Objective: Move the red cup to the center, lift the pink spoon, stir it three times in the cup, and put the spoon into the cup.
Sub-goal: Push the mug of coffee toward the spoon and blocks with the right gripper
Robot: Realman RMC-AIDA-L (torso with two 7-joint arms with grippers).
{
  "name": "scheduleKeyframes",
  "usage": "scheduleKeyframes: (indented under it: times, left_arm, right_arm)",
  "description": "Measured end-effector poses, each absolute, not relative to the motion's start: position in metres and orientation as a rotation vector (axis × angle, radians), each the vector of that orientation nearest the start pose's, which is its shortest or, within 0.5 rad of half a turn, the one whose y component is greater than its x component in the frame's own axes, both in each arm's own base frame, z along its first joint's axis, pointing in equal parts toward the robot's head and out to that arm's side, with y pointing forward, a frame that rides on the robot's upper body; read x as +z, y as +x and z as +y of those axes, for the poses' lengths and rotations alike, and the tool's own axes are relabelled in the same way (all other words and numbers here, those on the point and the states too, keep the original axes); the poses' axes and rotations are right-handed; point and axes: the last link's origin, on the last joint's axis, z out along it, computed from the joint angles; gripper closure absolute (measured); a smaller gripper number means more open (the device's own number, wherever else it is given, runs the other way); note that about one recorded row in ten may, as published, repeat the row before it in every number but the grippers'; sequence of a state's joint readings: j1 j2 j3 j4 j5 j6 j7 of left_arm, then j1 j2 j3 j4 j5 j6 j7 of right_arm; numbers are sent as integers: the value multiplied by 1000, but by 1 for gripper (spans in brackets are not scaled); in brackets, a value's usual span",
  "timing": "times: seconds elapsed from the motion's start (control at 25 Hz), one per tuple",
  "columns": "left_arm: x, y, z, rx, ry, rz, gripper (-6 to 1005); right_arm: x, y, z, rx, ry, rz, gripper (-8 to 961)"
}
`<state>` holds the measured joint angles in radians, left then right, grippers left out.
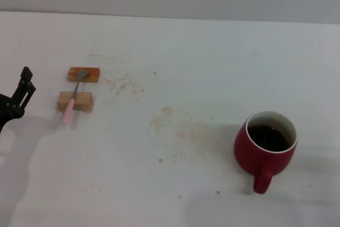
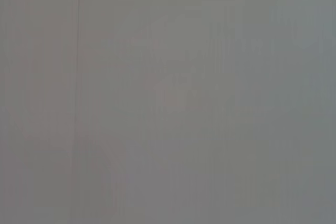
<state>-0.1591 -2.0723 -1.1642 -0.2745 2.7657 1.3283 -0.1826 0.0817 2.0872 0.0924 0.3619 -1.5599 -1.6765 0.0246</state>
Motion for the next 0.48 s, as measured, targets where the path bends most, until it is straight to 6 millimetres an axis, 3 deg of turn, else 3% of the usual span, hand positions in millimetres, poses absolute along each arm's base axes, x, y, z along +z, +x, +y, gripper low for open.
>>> scheduleKeyframes:
  times: [0.48]
  left_arm:
    - [-4,-350,254,-753,-1580,-485,192]
  right_arm:
    - [-24,342,176,816,-1339,571,953]
